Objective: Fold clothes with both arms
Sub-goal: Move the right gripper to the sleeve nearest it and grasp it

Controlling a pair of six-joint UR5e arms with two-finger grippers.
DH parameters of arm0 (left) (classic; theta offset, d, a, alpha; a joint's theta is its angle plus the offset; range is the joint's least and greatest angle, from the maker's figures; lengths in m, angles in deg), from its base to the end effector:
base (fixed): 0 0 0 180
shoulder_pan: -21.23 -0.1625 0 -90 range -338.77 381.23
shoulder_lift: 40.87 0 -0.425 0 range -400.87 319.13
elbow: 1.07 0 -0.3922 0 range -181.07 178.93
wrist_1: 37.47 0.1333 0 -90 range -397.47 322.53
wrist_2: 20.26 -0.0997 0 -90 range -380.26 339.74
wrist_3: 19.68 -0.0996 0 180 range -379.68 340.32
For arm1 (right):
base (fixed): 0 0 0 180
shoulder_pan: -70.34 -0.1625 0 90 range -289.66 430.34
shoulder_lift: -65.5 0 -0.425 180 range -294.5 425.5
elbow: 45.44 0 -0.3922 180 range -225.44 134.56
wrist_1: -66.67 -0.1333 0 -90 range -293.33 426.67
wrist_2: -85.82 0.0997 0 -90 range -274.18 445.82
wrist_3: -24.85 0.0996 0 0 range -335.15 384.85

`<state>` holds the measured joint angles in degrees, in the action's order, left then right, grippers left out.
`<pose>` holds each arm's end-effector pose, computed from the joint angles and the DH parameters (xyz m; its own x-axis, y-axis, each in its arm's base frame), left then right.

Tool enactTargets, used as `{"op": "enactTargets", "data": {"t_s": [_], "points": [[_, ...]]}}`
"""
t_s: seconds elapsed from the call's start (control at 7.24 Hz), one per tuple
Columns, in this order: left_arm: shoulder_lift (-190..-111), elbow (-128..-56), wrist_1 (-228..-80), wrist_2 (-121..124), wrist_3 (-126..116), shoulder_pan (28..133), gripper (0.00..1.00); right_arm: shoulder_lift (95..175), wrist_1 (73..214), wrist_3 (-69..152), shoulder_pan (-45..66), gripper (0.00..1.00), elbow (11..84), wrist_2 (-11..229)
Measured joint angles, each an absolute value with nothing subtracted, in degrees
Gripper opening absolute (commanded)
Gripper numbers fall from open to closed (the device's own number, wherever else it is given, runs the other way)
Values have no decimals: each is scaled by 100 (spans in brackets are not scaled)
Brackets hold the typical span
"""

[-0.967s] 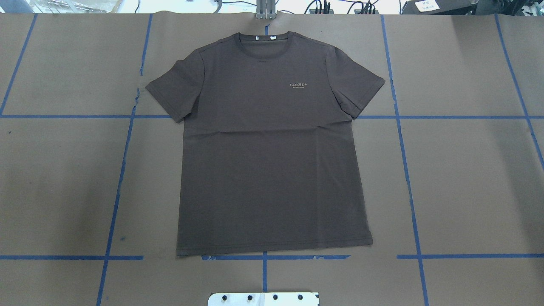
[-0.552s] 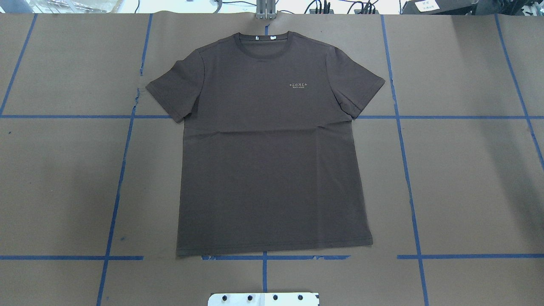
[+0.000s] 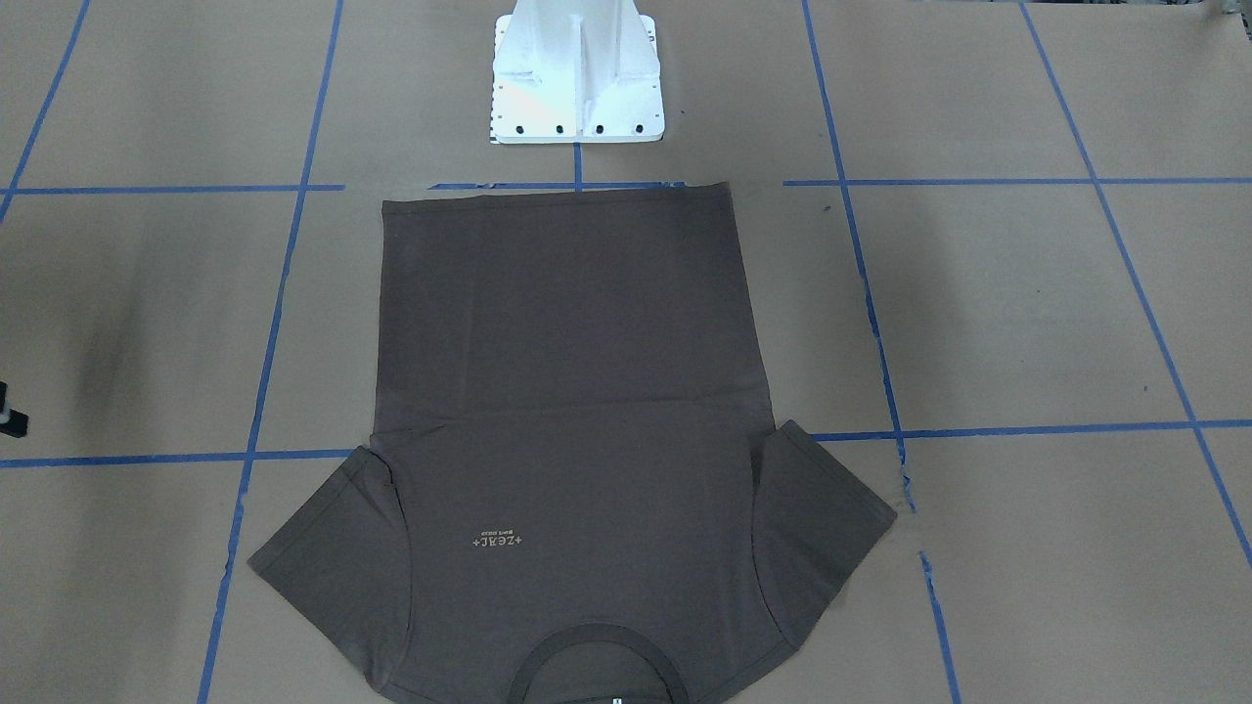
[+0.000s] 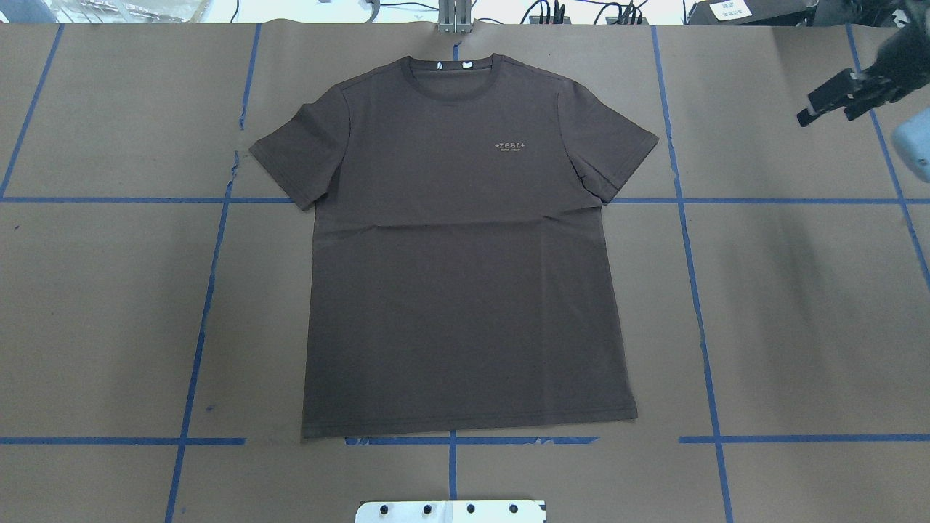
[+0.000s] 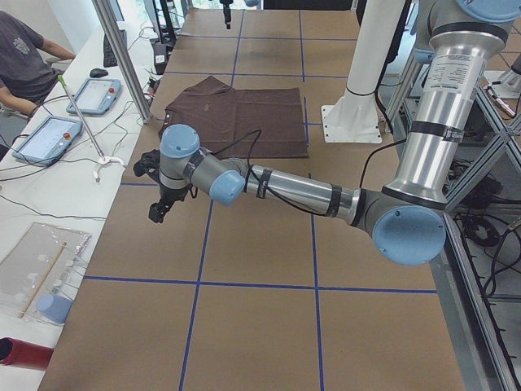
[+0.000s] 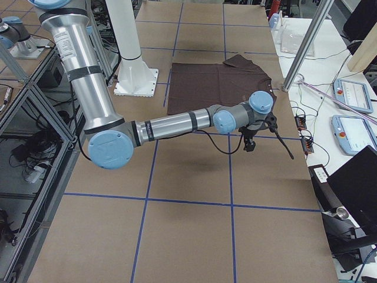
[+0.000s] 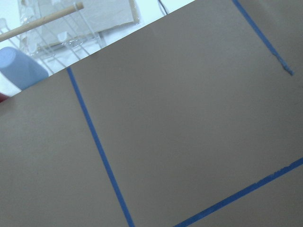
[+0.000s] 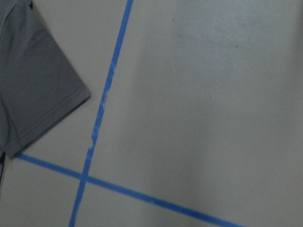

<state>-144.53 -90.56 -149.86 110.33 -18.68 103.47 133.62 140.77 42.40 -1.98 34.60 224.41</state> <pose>0.0141 -0.6111 0.4898 0.7032 0.4631 -0.5395 -0.0976 0.8145 0.5719 -0.1449 -0.6476 0.4876 0.5805 -0.2554 0.7732 0.0981 0.9646 0.2450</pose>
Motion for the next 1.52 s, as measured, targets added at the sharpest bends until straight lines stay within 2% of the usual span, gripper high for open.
{"op": "enactTargets", "data": {"t_s": [0.28, 0.55, 0.97, 1.24, 1.38, 1.52], "points": [[-14683, -8763, -15214, 11005, -1673, 10204, 100, 12787, 12763, 5435, 430, 100, 2598, 21774], [-14818, -8596, -15327, 10978, -1592, 10170, 100, 12284, 12324, 6545, 1097, 100, 2200, 21054], [-14863, -8575, -15346, 10973, -1404, 10165, 100, 11715, 11846, 6893, 1371, 98, 1249, 20712], [-14896, -8577, -15341, 10973, -1332, 10165, 100, 11632, 11699, 6908, 1454, 86, 910, 20597], [-14907, -8571, -15340, 10973, -1317, 10165, 100, 11618, 11692, 6910, 1502, 71, 839, 20523], [-14921, -8566, -15340, 10973, -1311, 10165, 100, 11602, 11692, 6917, 1536, 36, 794, 20457]]}}
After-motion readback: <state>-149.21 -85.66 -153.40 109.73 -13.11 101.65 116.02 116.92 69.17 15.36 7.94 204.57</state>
